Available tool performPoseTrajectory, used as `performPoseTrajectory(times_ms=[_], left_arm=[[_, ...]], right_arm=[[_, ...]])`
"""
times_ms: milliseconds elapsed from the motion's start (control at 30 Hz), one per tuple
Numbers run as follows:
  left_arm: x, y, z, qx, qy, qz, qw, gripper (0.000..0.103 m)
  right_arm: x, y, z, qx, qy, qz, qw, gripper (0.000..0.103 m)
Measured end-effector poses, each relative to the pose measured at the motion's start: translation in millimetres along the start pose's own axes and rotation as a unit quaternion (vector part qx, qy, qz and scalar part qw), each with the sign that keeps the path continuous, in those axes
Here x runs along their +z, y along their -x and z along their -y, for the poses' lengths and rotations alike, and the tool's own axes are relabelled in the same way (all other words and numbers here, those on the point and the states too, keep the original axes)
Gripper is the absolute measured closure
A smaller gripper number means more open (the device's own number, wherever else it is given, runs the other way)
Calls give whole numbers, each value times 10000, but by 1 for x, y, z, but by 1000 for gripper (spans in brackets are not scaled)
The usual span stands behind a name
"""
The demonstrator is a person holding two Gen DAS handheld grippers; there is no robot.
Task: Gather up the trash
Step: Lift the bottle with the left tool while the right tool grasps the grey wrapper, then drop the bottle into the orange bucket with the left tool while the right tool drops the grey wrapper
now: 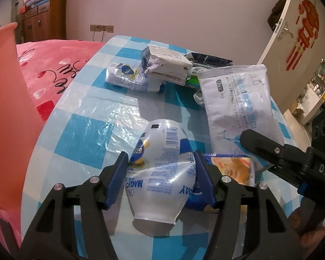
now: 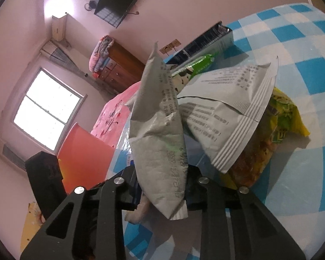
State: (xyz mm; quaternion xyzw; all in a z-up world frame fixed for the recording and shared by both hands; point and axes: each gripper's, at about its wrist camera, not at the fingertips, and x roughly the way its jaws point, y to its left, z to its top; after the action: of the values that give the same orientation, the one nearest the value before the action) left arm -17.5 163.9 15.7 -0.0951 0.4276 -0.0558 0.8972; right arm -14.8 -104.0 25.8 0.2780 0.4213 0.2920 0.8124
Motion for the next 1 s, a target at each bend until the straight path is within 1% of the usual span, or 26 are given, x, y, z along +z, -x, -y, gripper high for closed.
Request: performPoseTrajectory(times_ms=[100, 267, 433, 600, 700, 833, 1000], left_arm=[[-1, 4, -2, -36, 49, 41, 10000, 41], [-1, 16, -4, -103, 58, 162, 9998, 41], [2, 37, -3, -211, 41, 383, 9990, 41], [10, 63, -1, -311, 44, 690, 9971, 41], [17, 80, -2, -325, 28, 907, 9953, 41], [25, 109, -7, -282, 64, 1235, 9919, 41], [34, 145, -30, -50, 216, 1624, 9865, 41]], right_arm=[[-4, 8, -4, 95, 127, 88, 9998, 73], [-10, 23, -14, -68, 453, 213, 9987, 75], [-12, 37, -24, -113, 571, 332, 9978, 76], [-2, 50, -37, -120, 695, 433, 9966, 76], [3, 55, -52, -75, 799, 458, 9957, 76], [9, 54, -81, 59, 1072, 403, 9934, 76], [17, 39, -120, 389, 1356, 160, 9899, 76]])
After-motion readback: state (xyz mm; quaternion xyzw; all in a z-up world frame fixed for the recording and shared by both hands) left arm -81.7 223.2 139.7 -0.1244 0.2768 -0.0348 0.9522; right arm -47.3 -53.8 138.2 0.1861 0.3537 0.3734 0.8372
